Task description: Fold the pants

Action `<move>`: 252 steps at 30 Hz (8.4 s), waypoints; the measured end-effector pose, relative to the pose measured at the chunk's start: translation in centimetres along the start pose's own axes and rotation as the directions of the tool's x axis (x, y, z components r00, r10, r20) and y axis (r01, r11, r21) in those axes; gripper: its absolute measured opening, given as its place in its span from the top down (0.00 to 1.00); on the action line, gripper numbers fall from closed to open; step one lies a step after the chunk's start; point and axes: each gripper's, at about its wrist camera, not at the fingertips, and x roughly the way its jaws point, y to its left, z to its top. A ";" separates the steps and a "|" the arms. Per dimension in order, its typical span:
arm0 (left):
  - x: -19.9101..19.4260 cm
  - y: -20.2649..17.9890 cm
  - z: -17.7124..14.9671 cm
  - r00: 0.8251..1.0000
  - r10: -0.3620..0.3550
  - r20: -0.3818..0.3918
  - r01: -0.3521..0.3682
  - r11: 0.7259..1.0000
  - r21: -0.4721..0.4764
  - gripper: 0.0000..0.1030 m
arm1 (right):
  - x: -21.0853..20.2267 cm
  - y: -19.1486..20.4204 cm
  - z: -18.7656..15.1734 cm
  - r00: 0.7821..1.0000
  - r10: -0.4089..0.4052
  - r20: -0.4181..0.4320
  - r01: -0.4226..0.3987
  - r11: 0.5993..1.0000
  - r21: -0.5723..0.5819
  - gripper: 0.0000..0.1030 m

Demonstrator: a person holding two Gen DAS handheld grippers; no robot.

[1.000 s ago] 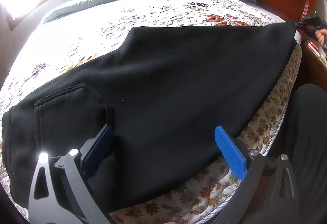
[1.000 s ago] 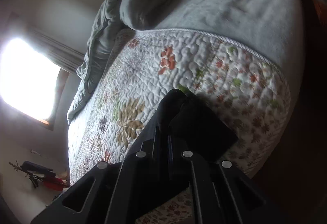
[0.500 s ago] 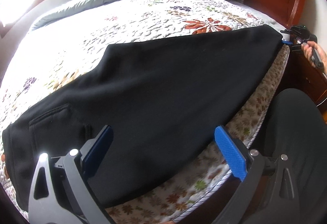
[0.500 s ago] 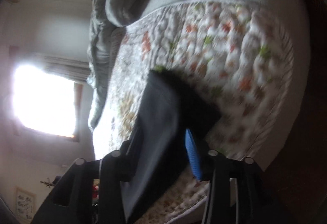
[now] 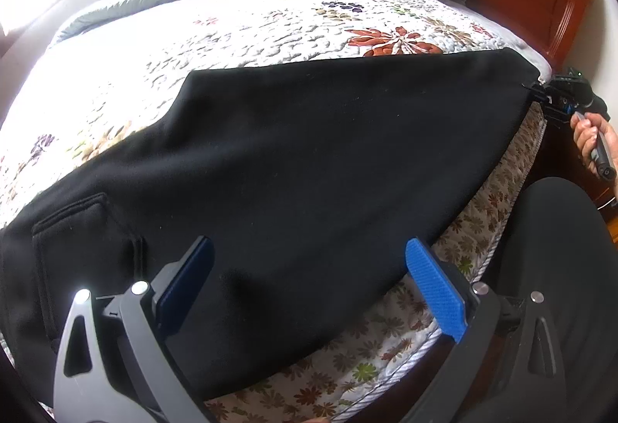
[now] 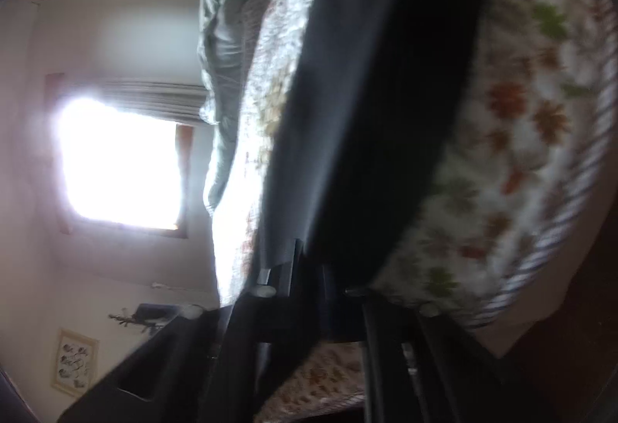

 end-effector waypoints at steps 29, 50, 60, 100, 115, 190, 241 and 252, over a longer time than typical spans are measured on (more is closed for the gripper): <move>1.0 -0.1 -0.7 1.000 -0.010 -0.011 0.009 1.000 -0.011 0.03 | -6.7 -0.5 8.5 0.976 -0.061 0.209 0.067 0.998 -0.022 0.94; 1.1 -0.2 -0.4 1.000 -0.001 -0.019 0.000 1.000 -0.017 0.03 | -11.2 -4.9 8.9 0.954 -0.051 0.296 0.030 0.997 0.076 0.80; -1.2 -0.6 1.3 0.999 -0.006 0.042 0.008 0.999 -0.048 0.03 | -10.8 -5.4 8.9 0.961 -0.040 0.275 0.020 0.997 0.075 0.61; 3.7 -2.5 2.2 0.999 -0.043 0.001 0.043 0.997 -0.060 0.03 | -7.6 8.6 6.8 0.949 -0.088 0.304 0.166 0.957 -0.240 0.90; 1.4 -2.0 1.5 0.998 -0.063 0.025 0.064 0.997 -0.033 0.03 | -7.8 21.4 0.2 0.919 -0.113 0.377 0.300 0.820 -0.487 0.90; -7.4 10.0 -6.1 0.985 0.022 0.169 0.016 0.975 -0.220 0.03 | 10.3 35.1 -24.7 0.873 -0.232 0.430 0.455 0.065 -0.888 0.90; -7.2 11.1 -6.2 0.982 -0.020 0.190 0.069 0.964 -0.258 0.03 | 23.2 23.4 -38.7 0.780 -0.347 0.520 0.228 -0.617 -0.753 0.90; -7.1 11.1 -6.3 0.982 -0.008 0.187 0.057 0.964 -0.258 0.03 | 24.0 19.5 -40.9 0.777 -0.340 0.529 0.144 -0.723 -0.676 0.89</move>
